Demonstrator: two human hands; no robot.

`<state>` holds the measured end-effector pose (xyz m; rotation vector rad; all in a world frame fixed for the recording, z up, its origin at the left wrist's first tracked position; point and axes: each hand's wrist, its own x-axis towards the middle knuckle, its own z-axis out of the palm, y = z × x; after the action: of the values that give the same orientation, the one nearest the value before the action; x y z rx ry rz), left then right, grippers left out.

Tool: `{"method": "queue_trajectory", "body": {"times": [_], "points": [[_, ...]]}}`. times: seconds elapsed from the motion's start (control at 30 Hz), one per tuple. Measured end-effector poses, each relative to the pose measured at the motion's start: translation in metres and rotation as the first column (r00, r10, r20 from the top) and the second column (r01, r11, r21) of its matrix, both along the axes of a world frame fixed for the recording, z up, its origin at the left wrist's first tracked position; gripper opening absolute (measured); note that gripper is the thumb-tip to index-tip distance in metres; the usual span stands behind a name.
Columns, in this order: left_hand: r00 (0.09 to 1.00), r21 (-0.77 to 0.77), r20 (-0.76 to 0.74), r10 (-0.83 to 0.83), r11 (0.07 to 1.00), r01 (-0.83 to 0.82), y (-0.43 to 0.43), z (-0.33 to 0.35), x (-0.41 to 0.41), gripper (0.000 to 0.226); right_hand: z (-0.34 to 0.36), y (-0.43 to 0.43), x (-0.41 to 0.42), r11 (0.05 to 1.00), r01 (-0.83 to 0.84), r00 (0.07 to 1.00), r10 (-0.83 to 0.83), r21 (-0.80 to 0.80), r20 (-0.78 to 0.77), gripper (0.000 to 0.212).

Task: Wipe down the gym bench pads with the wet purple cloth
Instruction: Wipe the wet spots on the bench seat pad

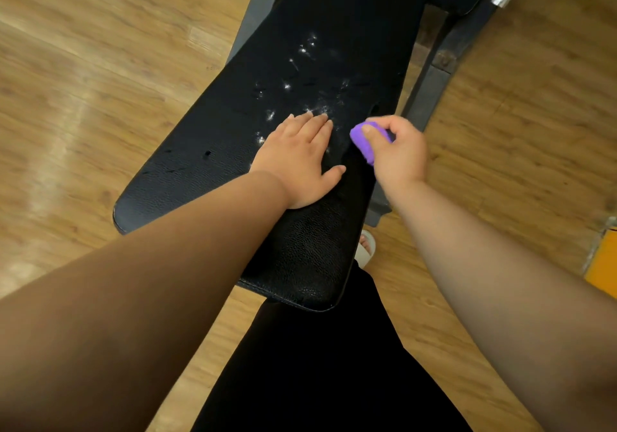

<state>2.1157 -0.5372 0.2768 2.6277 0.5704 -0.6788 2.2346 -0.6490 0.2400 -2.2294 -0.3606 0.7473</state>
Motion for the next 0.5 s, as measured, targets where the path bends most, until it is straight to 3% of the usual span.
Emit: {"method": "queue_trajectory", "body": {"times": [0.17,0.37,0.5], "points": [[1.000,0.002,-0.009,0.004,1.000,-0.004,0.000,-0.004,0.001,0.076,0.006,-0.020,-0.009,0.992,-0.123,0.992,0.122,0.036,0.020,0.008],[1.000,0.003,-0.007,0.005,1.000,-0.005,0.000,-0.006,0.001,0.077,-0.006,0.008,0.011,0.999,0.047,0.999,-0.047,-0.020,-0.003,0.009],[1.000,0.003,0.000,0.010,1.000,-0.010,0.000,-0.007,0.000,0.077,0.010,-0.021,-0.021,0.996,-0.078,0.996,0.079,0.053,-0.033,0.010]]}}
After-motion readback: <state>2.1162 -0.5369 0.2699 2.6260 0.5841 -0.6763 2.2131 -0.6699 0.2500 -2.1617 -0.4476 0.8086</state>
